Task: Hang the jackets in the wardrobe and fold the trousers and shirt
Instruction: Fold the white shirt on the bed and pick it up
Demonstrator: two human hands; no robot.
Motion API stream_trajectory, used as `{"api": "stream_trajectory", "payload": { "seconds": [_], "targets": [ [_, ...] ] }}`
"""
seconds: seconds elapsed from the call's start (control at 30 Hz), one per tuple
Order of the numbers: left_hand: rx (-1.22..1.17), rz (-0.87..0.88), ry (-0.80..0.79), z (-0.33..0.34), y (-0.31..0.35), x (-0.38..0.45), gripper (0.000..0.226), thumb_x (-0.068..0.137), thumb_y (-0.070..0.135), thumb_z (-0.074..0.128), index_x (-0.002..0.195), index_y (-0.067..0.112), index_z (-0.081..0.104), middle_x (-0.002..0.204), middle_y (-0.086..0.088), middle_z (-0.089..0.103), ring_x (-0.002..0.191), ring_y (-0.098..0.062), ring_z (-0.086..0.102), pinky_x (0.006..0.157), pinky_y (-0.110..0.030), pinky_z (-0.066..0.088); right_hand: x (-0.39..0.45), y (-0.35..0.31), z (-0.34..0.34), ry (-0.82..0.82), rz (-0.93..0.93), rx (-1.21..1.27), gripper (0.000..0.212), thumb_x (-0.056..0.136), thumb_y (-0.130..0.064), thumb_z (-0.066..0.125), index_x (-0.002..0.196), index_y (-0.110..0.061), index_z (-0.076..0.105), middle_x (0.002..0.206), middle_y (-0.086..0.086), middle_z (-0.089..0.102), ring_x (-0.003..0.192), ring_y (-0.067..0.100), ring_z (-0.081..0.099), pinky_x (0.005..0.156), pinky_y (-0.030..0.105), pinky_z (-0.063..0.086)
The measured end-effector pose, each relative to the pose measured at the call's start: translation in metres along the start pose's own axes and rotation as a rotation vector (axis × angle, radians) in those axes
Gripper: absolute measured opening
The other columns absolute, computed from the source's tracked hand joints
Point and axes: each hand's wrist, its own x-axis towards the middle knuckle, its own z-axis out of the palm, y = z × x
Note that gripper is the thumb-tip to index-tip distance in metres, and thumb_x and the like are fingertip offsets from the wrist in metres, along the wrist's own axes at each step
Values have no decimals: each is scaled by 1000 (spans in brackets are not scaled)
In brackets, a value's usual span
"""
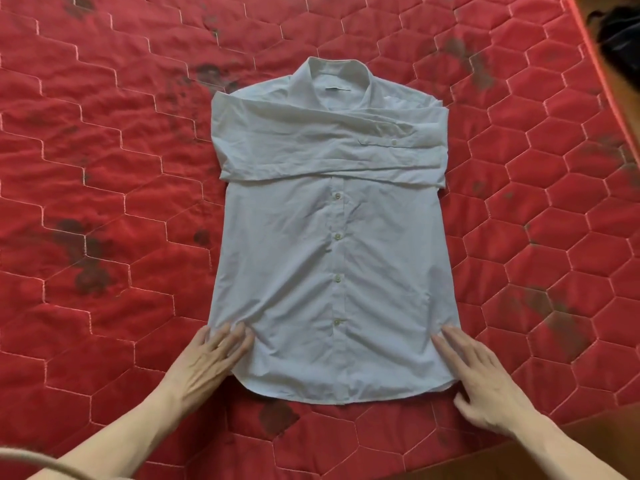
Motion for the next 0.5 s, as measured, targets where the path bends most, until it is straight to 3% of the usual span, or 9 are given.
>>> {"api": "stream_trajectory", "payload": {
  "seconds": [0.07,0.13,0.23,0.3,0.4,0.5],
  "targets": [
    [-32,-43,94,2,2,5,54,83,4,31,136,0,44,123,-25,69,97,-41,70,68,-43,58,-1,-4,2,-37,-18,-28,109,67,-28,63,166,-16,19,174,8,11,160,25,14,126,43,24],
    [-99,-62,163,3,2,8,51,82,3,30,130,1,47,119,-26,70,88,-40,71,63,-40,57,2,-10,1,-6,6,-47,106,67,-26,73,162,-10,31,169,14,26,155,29,31,120,47,39],
    [-199,-97,258,5,2,12,49,80,4,33,126,3,49,115,-22,69,80,-36,68,62,-38,58,6,-21,3,114,25,-69,84,66,-3,80,146,-1,56,154,22,51,136,38,57,100,49,57],
    [-231,-104,279,0,-3,14,51,77,3,33,124,3,54,112,-19,70,78,-32,69,61,-35,59,7,-24,7,223,19,-89,66,74,7,74,139,0,63,148,23,57,130,40,62,93,50,60],
    [-292,-103,271,-11,-14,11,53,74,3,34,113,4,69,105,-10,75,76,-25,73,59,-29,60,14,-25,2,303,77,-12,67,59,19,87,123,2,73,136,22,67,118,41,69,91,52,61],
    [-471,-205,207,-18,-25,7,46,83,12,33,103,14,75,98,1,76,82,-23,75,62,-33,62,21,-21,-11,354,84,134,58,56,25,84,105,-5,79,123,11,75,102,35,75,86,48,61]
  ]
}}
